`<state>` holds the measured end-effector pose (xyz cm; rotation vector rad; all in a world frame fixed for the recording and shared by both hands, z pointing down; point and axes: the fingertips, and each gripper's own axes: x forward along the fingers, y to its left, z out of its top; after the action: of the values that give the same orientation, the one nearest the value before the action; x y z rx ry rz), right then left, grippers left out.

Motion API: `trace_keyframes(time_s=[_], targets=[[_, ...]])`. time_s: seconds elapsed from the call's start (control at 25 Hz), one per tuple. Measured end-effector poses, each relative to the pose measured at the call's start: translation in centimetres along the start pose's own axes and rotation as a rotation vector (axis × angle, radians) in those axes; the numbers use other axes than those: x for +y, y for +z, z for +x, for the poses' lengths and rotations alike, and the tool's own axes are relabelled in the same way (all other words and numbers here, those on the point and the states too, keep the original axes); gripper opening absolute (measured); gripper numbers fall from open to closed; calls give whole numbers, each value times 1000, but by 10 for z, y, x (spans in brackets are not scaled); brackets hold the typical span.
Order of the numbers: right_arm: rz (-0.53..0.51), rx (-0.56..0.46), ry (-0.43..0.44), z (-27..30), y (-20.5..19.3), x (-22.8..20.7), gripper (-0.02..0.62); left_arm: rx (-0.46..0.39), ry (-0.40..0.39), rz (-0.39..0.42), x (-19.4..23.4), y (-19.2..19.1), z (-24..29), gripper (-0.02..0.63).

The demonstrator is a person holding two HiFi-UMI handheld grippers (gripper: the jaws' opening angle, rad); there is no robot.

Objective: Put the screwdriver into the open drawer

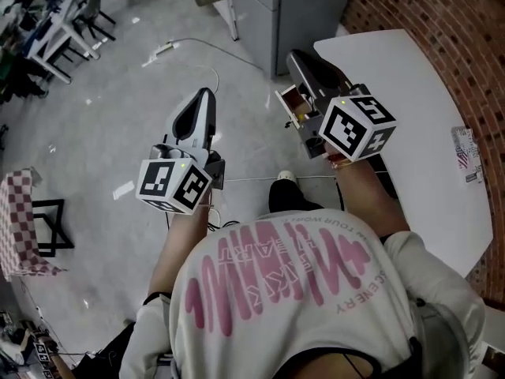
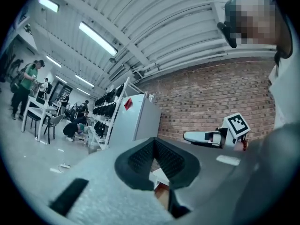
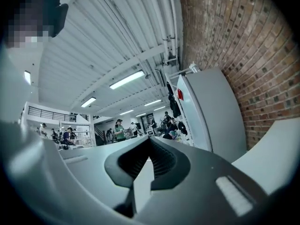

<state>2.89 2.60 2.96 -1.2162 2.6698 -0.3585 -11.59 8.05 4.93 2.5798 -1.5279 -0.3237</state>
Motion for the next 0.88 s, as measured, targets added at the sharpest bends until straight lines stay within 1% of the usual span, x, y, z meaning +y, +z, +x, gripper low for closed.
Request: trace_keyframes(time_s=[0.12, 0.28, 0.4, 0.44, 0.56, 0.68, 0.88], targets=[[-49, 3, 5, -23, 12, 7, 11, -19, 15, 1, -20, 10, -3, 3], [-89, 26, 7, -40, 22, -1, 11, -15, 16, -8, -46, 17, 7, 4], [-85, 21, 60, -30, 30, -7, 11, -32, 42, 23, -52, 31, 17, 3], [-95, 26, 68, -30, 34, -11, 11, -41, 45, 21, -57, 32, 22, 3], [-126, 52, 73, -41, 41, -24, 11, -47, 40, 6, -76, 25, 35, 3], [-161, 63, 79, -51, 43, -28, 11, -49, 50, 2, -88, 20, 37, 3], [-161, 94, 84, -52, 23, -42, 11, -48, 65, -19, -88, -5, 38, 3]])
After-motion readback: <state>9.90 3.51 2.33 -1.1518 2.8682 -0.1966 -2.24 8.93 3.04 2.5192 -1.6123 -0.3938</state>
